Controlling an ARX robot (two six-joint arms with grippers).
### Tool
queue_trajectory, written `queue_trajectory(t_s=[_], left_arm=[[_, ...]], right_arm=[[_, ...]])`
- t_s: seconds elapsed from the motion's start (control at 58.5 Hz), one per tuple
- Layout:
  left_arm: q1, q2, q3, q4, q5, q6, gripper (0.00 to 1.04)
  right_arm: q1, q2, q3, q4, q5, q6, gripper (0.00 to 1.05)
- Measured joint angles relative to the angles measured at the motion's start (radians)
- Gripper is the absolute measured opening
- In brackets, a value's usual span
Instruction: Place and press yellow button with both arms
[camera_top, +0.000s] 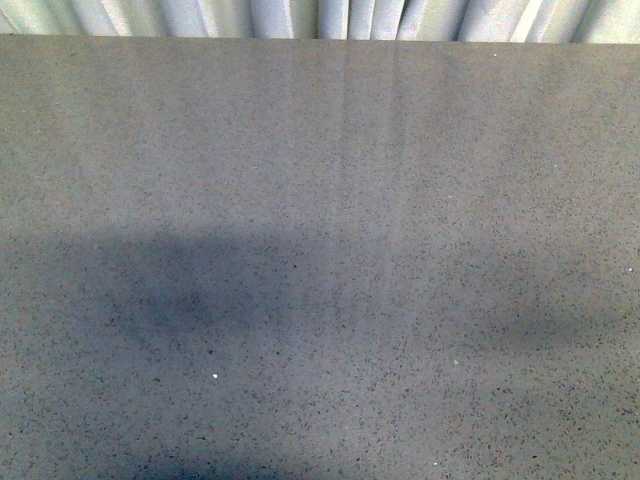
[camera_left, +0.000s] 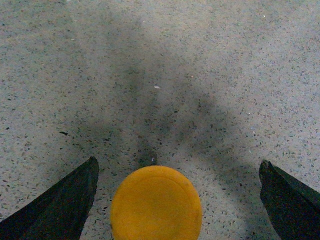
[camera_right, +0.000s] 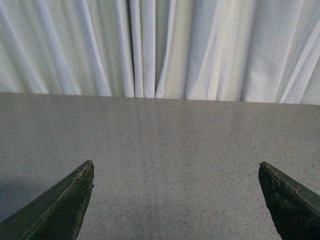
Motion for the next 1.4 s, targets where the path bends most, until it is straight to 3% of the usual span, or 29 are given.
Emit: queue_trajectory(t_s=[0.274, 0.359, 0.667, 0.941, 1.146, 1.249, 1.403], left_arm=[[-0.012, 0.027, 0.002, 0.02, -0.016, -0.002, 0.95], [-0.012, 0.032, 0.002, 0.028, -0.017, -0.002, 0.78], [-0.004, 0.032, -0.014, 0.036, -0.014, 0.007, 0.36], [0.024, -0.042, -0.045, -0.005, 0.016, 0.035, 0.34], [0.013, -0.262, -0.045, -0.14, 0.042, 0.04, 0.34], [-0.076, -0.402, -0.04, -0.225, 0.015, 0.026, 0.34], [-0.505, -0.488, -0.039, -0.217, -0.169, -0.043, 0.34]], right_arm=[[0.0, 0.0, 0.0, 0.0, 0.0, 0.0, 0.96], [0.0, 0.0, 0.0, 0.0, 0.0, 0.0, 0.96], [0.0, 0.0, 0.0, 0.0, 0.0, 0.0, 0.96], [0.0, 0.0, 0.0, 0.0, 0.0, 0.0, 0.96], [0.0, 0.0, 0.0, 0.0, 0.0, 0.0, 0.96], [0.0, 0.0, 0.0, 0.0, 0.0, 0.0, 0.96], [0.0, 0.0, 0.0, 0.0, 0.0, 0.0, 0.96]])
